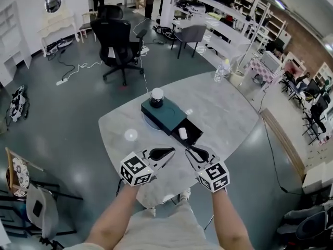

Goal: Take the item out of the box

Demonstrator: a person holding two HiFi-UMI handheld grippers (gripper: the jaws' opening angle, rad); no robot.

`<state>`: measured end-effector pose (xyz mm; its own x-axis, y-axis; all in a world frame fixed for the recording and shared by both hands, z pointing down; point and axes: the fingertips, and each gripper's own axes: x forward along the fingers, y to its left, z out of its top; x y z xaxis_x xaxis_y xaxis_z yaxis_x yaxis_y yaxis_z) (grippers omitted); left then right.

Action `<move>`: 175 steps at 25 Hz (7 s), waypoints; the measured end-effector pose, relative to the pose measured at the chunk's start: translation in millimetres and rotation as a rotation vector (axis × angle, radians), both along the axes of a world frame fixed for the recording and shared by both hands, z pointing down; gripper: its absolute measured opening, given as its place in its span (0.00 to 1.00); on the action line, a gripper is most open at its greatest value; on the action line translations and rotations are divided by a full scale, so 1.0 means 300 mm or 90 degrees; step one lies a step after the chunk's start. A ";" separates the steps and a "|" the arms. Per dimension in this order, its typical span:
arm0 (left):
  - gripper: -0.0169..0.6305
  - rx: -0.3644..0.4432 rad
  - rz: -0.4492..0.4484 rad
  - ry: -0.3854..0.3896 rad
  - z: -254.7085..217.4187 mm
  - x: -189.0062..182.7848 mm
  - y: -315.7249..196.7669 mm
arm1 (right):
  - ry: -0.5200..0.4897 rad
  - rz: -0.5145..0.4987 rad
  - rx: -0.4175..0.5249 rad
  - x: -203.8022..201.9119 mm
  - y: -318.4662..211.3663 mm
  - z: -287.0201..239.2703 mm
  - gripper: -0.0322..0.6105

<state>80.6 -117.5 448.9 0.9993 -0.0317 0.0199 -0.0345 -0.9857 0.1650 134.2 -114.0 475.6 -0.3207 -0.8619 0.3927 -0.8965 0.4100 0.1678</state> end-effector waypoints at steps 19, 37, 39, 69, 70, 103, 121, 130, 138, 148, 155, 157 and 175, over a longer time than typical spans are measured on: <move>0.06 -0.046 -0.078 -0.034 0.113 0.223 -0.203 | 0.034 -0.123 -0.083 0.199 -0.221 0.172 0.18; 0.06 -0.077 -0.135 -0.057 0.204 0.265 -0.319 | 0.098 -0.196 -0.161 0.273 -0.391 0.334 0.20; 0.06 -0.081 -0.136 -0.060 0.217 0.262 -0.327 | 0.122 -0.210 -0.181 0.273 -0.396 0.369 0.21; 0.06 -0.118 -0.170 -0.061 0.286 0.233 -0.386 | 0.315 -0.411 -0.308 0.294 -0.452 0.587 0.50; 0.06 -0.119 -0.172 -0.061 0.289 0.229 -0.387 | 0.319 -0.417 -0.311 0.292 -0.451 0.596 0.50; 0.06 -0.134 -0.188 -0.062 0.290 0.213 -0.412 | 0.413 -0.502 -0.381 0.277 -0.459 0.726 0.53; 0.06 -0.133 -0.179 -0.065 0.285 0.213 -0.383 | 0.392 -0.464 -0.375 0.281 -0.461 0.706 0.53; 0.06 -0.125 -0.167 -0.061 0.266 0.211 -0.361 | 0.335 -0.382 -0.349 0.308 -0.472 0.650 0.53; 0.06 -0.115 -0.153 -0.063 0.242 0.207 -0.339 | 0.210 -0.280 -0.317 0.305 -0.469 0.573 0.53; 0.06 -0.109 -0.135 -0.063 0.216 0.211 -0.304 | -0.010 -0.132 -0.268 0.321 -0.443 0.466 0.53; 0.06 -0.106 -0.130 -0.056 0.214 0.203 -0.281 | -0.150 -0.072 -0.192 0.314 -0.414 0.367 0.53; 0.06 -0.104 -0.130 -0.052 0.209 0.204 -0.276 | -0.177 -0.069 -0.171 0.305 -0.403 0.337 0.53; 0.06 -0.051 -0.122 -0.016 0.071 0.165 -0.179 | -0.241 -0.107 -0.015 0.183 -0.288 0.029 0.53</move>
<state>130.0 -171.3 470.2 0.9742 -0.2189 0.0550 -0.2257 -0.9445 0.2387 189.0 -200.4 484.4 -0.5814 -0.7778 0.2387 -0.8136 0.5556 -0.1714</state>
